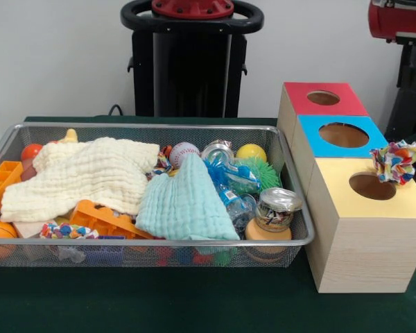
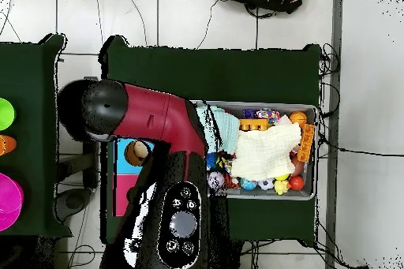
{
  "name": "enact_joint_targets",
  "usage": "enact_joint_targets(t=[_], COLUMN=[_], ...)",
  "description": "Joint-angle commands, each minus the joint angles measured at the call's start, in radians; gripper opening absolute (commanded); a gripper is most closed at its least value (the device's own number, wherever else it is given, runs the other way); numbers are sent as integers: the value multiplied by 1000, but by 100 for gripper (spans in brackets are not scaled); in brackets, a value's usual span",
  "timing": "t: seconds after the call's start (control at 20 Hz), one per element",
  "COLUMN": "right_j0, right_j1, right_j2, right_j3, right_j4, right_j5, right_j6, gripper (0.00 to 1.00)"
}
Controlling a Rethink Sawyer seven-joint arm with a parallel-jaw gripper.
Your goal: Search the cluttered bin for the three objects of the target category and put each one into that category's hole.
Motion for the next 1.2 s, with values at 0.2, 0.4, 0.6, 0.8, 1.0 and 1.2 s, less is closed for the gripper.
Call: enact_joint_targets(t=[0.2,0.4,0.6,0.8,1.0,1.2], right_j0=[31,73,77,69,63,38], right_j1=[81,121,147,173,182,177], right_j2=[7,-17,-22,-17,-14,0], right_j3=[30,22,31,53,61,86], right_j4=[2,1,4,4,6,5], right_j5=[-83,-148,-200,-277,-303,-339], right_j6=[281,323,293,258,237,198], gripper=[0,0,0,0,0,0])
